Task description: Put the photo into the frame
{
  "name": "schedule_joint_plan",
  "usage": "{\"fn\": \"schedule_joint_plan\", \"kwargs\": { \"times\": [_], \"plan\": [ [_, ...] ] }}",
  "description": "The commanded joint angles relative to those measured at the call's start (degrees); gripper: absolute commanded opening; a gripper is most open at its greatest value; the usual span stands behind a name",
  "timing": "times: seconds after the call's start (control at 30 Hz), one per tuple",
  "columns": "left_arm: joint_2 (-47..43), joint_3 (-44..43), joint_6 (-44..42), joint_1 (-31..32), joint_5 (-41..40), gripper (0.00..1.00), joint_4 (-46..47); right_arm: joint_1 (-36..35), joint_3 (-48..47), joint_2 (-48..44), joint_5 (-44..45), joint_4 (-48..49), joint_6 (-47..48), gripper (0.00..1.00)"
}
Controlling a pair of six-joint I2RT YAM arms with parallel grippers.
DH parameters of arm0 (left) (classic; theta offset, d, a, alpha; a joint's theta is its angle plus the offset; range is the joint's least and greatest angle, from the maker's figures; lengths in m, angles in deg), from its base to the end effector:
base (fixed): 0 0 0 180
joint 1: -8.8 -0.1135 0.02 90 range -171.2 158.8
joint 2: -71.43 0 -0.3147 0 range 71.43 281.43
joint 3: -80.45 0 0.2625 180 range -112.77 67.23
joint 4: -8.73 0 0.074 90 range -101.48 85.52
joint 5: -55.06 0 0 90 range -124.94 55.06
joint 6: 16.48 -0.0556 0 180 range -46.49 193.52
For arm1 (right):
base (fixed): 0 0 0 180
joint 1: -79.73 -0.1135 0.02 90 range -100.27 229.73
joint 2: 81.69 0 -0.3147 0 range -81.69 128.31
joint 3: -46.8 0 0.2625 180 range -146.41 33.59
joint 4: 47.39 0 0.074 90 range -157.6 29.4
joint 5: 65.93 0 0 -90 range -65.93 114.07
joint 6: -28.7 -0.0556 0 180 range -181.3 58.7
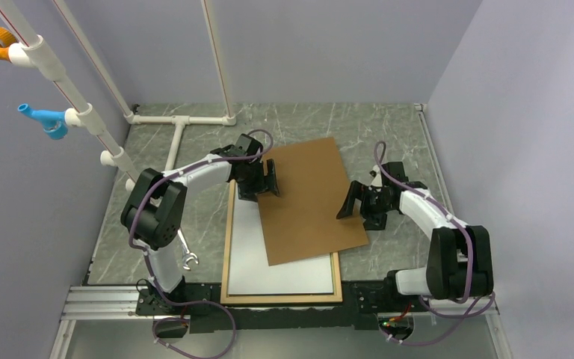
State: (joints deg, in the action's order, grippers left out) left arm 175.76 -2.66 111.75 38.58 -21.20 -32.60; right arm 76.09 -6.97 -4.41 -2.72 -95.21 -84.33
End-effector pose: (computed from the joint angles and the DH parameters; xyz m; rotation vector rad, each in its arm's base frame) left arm 0.3420 -0.2109 0.2098 -0.1242 2.8003 -0.6625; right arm 0.2289 0.0397 0.1986 0.3682 2.8144 0.7647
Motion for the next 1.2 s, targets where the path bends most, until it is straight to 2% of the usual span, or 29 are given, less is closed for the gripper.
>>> {"fn": "schedule_joint_plan", "kwargs": {
  "times": [0.0,0.23,0.47,0.7,0.97,1.17],
  "plan": [
    [-1.41,-2.13,-2.04,0.33,-0.30,0.84,0.82,2.01,-3.88,-1.22,5.87,-0.32,-0.48,1.00],
    [-2.58,-1.50,-3.55,-0.85,-3.18,0.87,-2.26,7.94,-11.21,9.30,6.37,3.49,1.70,1.00],
    [-3.26,0.70,-2.87,-2.14,0.15,0.86,0.18,8.15,-19.44,21.75,-5.64,12.43,-1.48,1.00],
    [-2.02,-0.21,-3.44,-2.62,3.47,0.85,0.64,7.25,-23.67,30.61,-17.20,16.29,-3.08,0.99],
    [0.70,-0.33,-2.29,-2.55,9.05,0.83,3.48,5.58,-22.26,28.57,-28.93,19.24,-5.50,0.93],
    [1.55,-0.04,-1.73,-2.53,9.62,0.83,3.60,5.30,-20.47,21.99,-32.39,18.67,-7.48,0.87]
  ]
}}
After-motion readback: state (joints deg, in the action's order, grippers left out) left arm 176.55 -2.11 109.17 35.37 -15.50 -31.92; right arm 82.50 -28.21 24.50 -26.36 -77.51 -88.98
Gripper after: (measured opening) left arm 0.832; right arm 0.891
